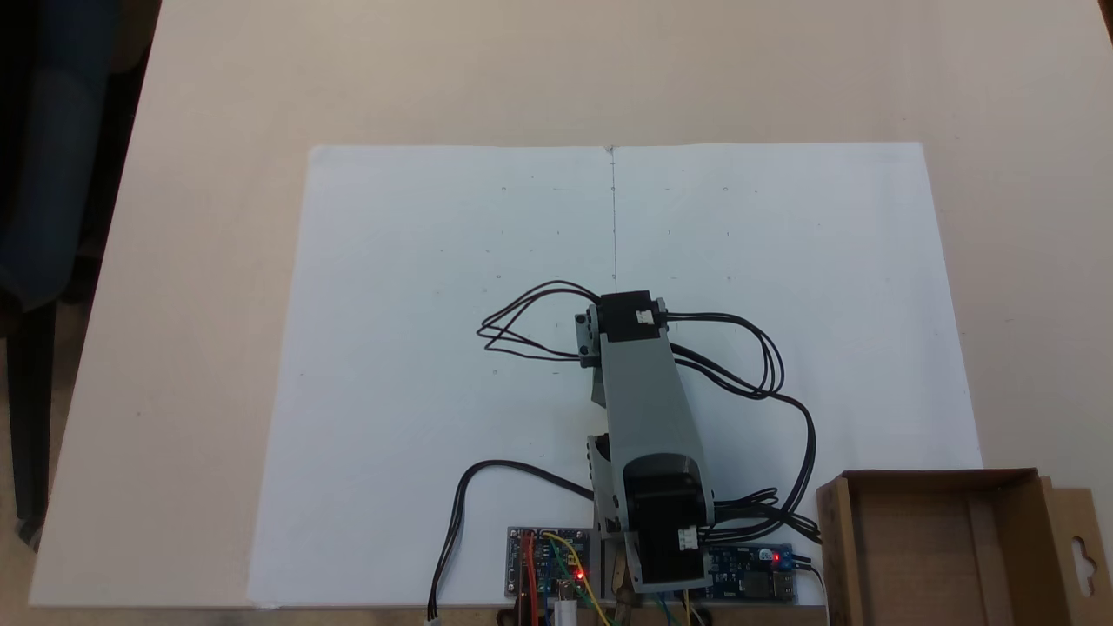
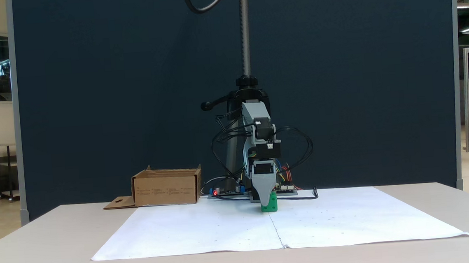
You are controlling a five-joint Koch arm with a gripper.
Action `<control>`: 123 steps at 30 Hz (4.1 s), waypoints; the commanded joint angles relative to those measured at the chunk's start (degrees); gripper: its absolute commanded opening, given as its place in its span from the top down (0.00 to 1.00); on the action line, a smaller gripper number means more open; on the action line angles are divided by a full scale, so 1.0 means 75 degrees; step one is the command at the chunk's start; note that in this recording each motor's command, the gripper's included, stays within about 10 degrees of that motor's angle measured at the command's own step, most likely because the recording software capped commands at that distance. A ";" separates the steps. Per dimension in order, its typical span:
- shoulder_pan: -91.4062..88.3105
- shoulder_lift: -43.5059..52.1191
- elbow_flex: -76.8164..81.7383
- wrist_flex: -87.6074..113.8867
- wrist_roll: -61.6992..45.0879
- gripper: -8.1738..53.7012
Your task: Grasp a green dice and put it in the bin.
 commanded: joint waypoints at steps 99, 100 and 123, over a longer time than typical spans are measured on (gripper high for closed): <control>1.4625 -0.6609 -1.1648 0.4137 -0.4746 0.66; 1.4625 -0.6633 -1.1555 0.3984 -0.4746 0.62; 1.3758 -0.4383 -1.1180 0.2742 -0.3129 0.21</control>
